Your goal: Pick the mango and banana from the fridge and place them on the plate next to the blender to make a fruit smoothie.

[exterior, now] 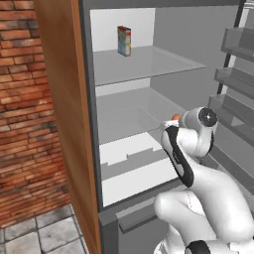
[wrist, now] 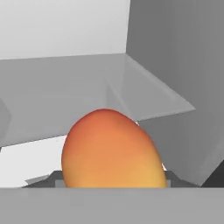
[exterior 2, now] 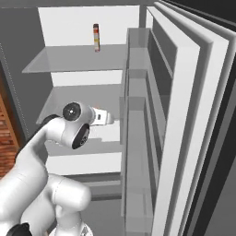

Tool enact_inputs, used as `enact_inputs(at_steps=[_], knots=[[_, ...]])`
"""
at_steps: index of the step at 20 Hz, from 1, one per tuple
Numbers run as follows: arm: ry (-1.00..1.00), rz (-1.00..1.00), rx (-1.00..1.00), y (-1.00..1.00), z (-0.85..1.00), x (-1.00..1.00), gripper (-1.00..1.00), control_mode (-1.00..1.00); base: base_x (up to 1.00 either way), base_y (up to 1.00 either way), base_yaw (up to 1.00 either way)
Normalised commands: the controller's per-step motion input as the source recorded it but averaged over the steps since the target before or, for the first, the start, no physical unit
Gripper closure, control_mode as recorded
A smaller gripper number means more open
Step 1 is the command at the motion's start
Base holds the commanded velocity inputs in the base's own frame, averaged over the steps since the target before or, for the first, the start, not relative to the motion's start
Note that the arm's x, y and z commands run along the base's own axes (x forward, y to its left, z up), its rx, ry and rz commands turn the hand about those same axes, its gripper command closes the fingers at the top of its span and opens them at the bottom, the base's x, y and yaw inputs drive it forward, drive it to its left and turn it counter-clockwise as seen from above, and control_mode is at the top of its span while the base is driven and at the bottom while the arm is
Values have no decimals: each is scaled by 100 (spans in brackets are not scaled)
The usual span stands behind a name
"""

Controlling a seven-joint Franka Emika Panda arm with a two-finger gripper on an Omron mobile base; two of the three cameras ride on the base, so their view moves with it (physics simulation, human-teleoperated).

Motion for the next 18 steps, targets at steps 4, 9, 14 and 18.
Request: enact_inputs(at_steps=[4,9,14,18], knots=[[34,0,-1,4,76,-74,100,-100,0,0,0],[18,1,0,1,7,-96,100,-100,0,0,0],[2,1,0,22,-23,-100,100,-100,0,0,0],[5,0,0,47,-16,-80,100,-100,0,0,0]])
